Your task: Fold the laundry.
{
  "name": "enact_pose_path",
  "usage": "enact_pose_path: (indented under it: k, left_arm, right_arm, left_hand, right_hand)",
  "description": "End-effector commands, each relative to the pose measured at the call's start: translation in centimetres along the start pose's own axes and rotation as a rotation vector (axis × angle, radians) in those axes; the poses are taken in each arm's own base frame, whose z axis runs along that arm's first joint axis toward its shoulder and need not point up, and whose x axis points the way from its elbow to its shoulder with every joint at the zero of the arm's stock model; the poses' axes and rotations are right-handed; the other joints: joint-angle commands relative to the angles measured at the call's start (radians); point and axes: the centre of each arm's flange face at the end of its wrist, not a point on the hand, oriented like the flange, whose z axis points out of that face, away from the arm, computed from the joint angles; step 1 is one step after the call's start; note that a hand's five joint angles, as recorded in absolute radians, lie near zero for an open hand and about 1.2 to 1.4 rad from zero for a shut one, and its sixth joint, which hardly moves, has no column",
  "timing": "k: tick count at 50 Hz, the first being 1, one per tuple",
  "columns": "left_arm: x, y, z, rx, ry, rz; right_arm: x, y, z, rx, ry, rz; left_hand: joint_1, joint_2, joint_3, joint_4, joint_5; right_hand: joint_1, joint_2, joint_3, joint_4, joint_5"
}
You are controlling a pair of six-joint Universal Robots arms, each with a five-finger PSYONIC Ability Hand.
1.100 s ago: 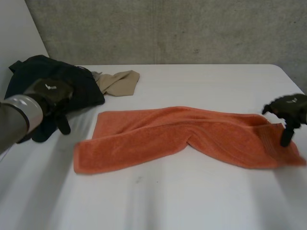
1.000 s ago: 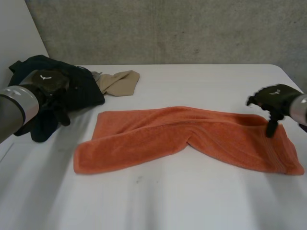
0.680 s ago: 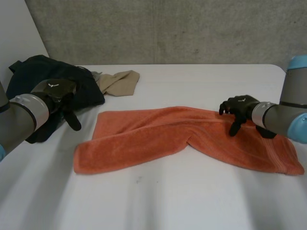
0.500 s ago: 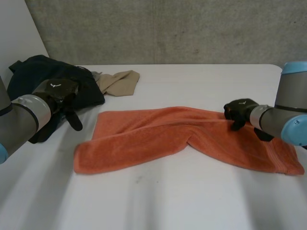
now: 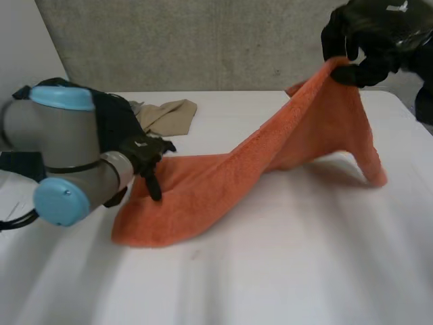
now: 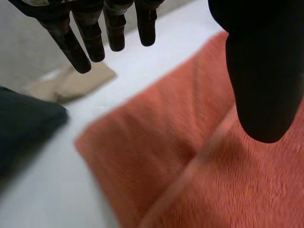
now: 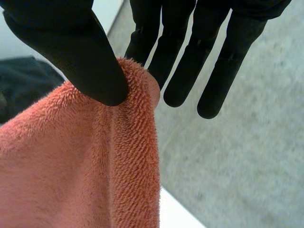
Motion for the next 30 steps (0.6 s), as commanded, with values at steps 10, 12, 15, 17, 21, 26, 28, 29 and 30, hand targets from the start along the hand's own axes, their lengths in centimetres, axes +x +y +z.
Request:
enact_pose_path:
  k: [10, 12, 15, 17, 21, 26, 28, 29, 30]
  left_arm:
    - [3.7, 0.2, 0.2, -0.153, 0.221, -0.004]
    - [3.2, -0.6, 0.0, -0.147, 0.205, -0.008]
    - [1.2, -3.3, -0.3, -0.067, 0.128, -0.035]
    - [-0.8, -6.3, -0.7, 0.058, 0.036, -0.068]
    - [-4.0, -12.5, -2.4, 0.337, -0.119, -0.136]
    - [-6.5, -19.6, -5.7, 0.72, -0.233, -0.171]
    - [-6.7, -22.0, -7.5, 0.866, -0.247, -0.158]
    - [-6.7, -22.5, -8.0, 0.899, -0.252, -0.153]
    - [-6.8, -22.9, -8.5, 0.924, -0.258, -0.151]
  right_arm:
    - [3.9, -0.1, 1.6, 0.062, 0.085, 0.057]
    - [4.1, 0.3, 2.1, 0.049, 0.09, 0.053]
    - [4.4, 0.8, 2.9, 0.034, 0.104, 0.03]
    - [4.6, 0.5, 3.5, 0.049, 0.113, 0.012]
    - [3.8, -0.6, 5.1, 0.134, 0.103, -0.027]
    - [5.1, -2.6, 8.0, 0.373, 0.196, -0.124]
    - [6.2, -3.5, 9.0, 0.5, 0.269, -0.147]
    - [6.5, -3.7, 9.2, 0.536, 0.286, -0.151]
    - [6.5, -3.8, 9.4, 0.562, 0.296, -0.153]
  left_hand:
    - [1.191, 1.187, 1.185, 1.197, 1.171]
    - [1.191, 1.187, 1.185, 1.197, 1.171]
    - [1.191, 1.187, 1.185, 1.197, 1.171]
    - [1.191, 1.187, 1.185, 1.197, 1.171]
    - [1.191, 1.187, 1.185, 1.197, 1.171]
    - [1.191, 1.187, 1.185, 1.197, 1.171]
    - [1.191, 1.187, 1.185, 1.197, 1.171]
    - [1.191, 1.187, 1.185, 1.197, 1.171]
    - [1.191, 1.187, 1.185, 1.197, 1.171]
  right_hand:
    - [0.26, 0.22, 0.21, 0.203, 0.226]
    - [0.26, 0.22, 0.21, 0.203, 0.226]
    - [0.26, 0.22, 0.21, 0.203, 0.226]
    - [0.26, 0.22, 0.21, 0.203, 0.226]
    - [0.26, 0.22, 0.21, 0.203, 0.226]
    - [0.26, 0.22, 0.21, 0.203, 0.226]
    - [0.26, 0.22, 0.21, 0.203, 0.226]
    - [0.26, 0.22, 0.21, 0.203, 0.226]
    - [0.26, 0.22, 0.21, 0.203, 0.226]
